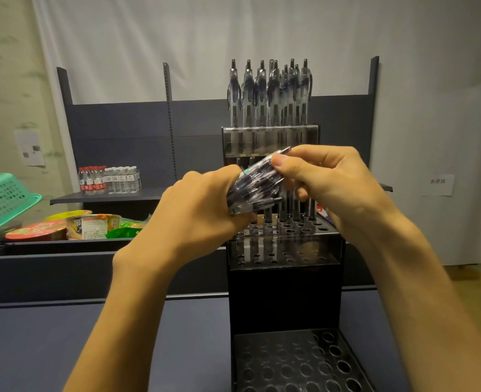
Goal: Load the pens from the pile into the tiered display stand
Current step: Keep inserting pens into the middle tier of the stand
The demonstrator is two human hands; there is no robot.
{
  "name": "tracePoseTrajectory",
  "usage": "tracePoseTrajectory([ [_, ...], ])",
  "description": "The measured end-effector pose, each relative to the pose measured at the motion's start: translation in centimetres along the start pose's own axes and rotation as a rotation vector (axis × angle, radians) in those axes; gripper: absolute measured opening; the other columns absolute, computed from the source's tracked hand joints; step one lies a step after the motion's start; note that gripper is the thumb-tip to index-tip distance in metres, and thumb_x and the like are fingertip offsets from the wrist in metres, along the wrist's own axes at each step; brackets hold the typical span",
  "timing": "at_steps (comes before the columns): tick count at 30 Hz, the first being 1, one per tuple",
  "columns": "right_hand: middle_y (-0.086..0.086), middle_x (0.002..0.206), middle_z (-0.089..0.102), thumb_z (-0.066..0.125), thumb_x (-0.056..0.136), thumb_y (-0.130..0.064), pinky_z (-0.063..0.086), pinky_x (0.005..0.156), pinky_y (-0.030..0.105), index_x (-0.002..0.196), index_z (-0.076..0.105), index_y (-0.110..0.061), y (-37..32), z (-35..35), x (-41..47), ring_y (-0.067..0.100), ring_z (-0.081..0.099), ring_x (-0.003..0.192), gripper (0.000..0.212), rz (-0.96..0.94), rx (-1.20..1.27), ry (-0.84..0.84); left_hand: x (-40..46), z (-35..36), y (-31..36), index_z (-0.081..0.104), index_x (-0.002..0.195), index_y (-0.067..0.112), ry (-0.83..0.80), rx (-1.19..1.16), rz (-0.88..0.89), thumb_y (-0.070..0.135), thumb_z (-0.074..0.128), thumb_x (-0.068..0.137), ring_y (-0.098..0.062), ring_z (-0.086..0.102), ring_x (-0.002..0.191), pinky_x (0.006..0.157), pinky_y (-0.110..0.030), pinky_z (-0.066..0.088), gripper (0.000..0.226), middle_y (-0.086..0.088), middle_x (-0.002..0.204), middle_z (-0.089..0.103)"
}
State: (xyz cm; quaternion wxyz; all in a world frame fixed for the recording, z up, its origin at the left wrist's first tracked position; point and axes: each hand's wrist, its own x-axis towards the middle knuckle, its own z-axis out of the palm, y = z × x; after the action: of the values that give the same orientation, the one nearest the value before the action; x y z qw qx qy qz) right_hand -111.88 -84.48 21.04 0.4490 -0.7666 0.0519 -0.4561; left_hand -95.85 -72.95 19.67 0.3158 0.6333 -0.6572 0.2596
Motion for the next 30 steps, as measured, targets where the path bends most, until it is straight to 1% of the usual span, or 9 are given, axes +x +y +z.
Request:
tracePoseTrajectory([
  [3,0.015,0.083,0.071,0.066,0.088,-0.024,0.043,0.054,0.015,0.085,0.076,-0.010,-0.2,0.5,0.0,0.011,0.056,0.068,0.018,-0.016,0.022,0.041,0.1,-0.1,-0.1,0.057,0.096,0.020,-0.008,-0.053,-0.006,0.045,0.064,0.070,-0.016,0.061,0.064,0.056,-0.040,0.054,0.037,0.006,0.078,0.064],
  [7,-0.002,0.069,0.064,0.063,0.091,-0.022,0.042,0.051,0.021,0.070,0.070,-0.019,-0.3,-0.4,0.4,0.009,0.056,0.061,0.023,0.019,0.163,0.223,-0.2,-0.5,-0.7,0.058,0.091,0.022,-0.007,-0.058,-0.026,0.039,0.071,0.074,-0.010,0.059,0.062,0.054,-0.040,0.052,0.028,0.008,0.074,0.062],
  [14,0.002,0.076,0.070,0.043,0.101,-0.025,0.041,0.049,0.023,0.087,0.051,-0.015,-0.4,-2.8,0.7,0.012,0.060,0.050,0.019,0.076,0.339,0.473,-0.3,0.0,-1.2,0.058,0.100,0.021,-0.080,0.013,-0.057,0.037,0.068,0.082,-0.015,0.062,0.071,0.062,-0.042,0.055,0.026,0.005,0.086,0.066],
  [19,0.003,0.068,0.064,0.045,0.102,-0.028,0.042,0.044,0.020,0.090,0.046,-0.024,0.3,-3.4,0.8,0.008,0.055,0.048,0.012,-0.064,0.142,0.568,-0.1,0.2,-1.1,0.056,0.099,0.022,-0.055,0.045,-0.049,0.033,0.067,0.082,-0.015,0.062,0.069,0.062,-0.041,0.056,0.023,0.004,0.086,0.066],
  [21,0.003,0.069,0.059,0.047,0.101,-0.028,0.043,0.044,0.017,0.091,0.046,-0.026,0.5,-3.5,0.8,0.002,0.055,0.047,0.010,-0.117,0.043,0.548,0.0,0.2,-1.1,0.058,0.102,0.019,-0.045,0.040,-0.035,0.034,0.068,0.082,-0.016,0.063,0.072,0.062,-0.042,0.056,0.027,0.003,0.089,0.068],
  [24,-0.002,0.066,0.057,0.049,0.100,-0.028,0.046,0.048,0.016,0.096,0.046,-0.024,1.1,-3.8,0.9,0.004,0.057,0.051,0.007,-0.175,-0.102,0.482,0.0,0.3,-1.0,0.059,0.105,0.019,-0.054,0.031,-0.019,0.036,0.069,0.082,-0.016,0.065,0.075,0.064,-0.042,0.056,0.031,0.003,0.092,0.069],
  [27,-0.004,0.061,0.057,0.050,0.099,-0.031,0.055,0.054,0.032,0.102,0.047,-0.021,1.5,-3.8,0.9,0.017,0.061,0.057,0.011,-0.192,-0.254,0.434,-0.1,0.4,-1.0,0.060,0.103,0.022,-0.066,0.018,-0.008,0.044,0.068,0.081,-0.014,0.064,0.074,0.063,-0.042,0.056,0.033,0.006,0.090,0.069],
  [29,0.003,0.066,0.059,0.050,0.099,-0.033,0.058,0.061,0.046,0.102,0.046,-0.022,1.5,-3.6,0.8,0.027,0.064,0.063,0.012,-0.199,-0.321,0.420,0.0,0.3,-0.9,0.060,0.103,0.023,-0.076,0.004,-0.015,0.051,0.066,0.079,-0.014,0.065,0.075,0.064,-0.042,0.056,0.038,0.006,0.090,0.069],
  [30,0.006,0.068,0.060,0.050,0.099,-0.033,0.058,0.062,0.049,0.102,0.046,-0.023,1.5,-3.5,0.8,0.029,0.064,0.065,0.012,-0.207,-0.341,0.419,0.0,0.2,-0.8,0.061,0.103,0.023,-0.082,-0.001,-0.020,0.058,0.062,0.075,-0.013,0.064,0.075,0.064,-0.042,0.056,0.044,0.006,0.090,0.069],
])
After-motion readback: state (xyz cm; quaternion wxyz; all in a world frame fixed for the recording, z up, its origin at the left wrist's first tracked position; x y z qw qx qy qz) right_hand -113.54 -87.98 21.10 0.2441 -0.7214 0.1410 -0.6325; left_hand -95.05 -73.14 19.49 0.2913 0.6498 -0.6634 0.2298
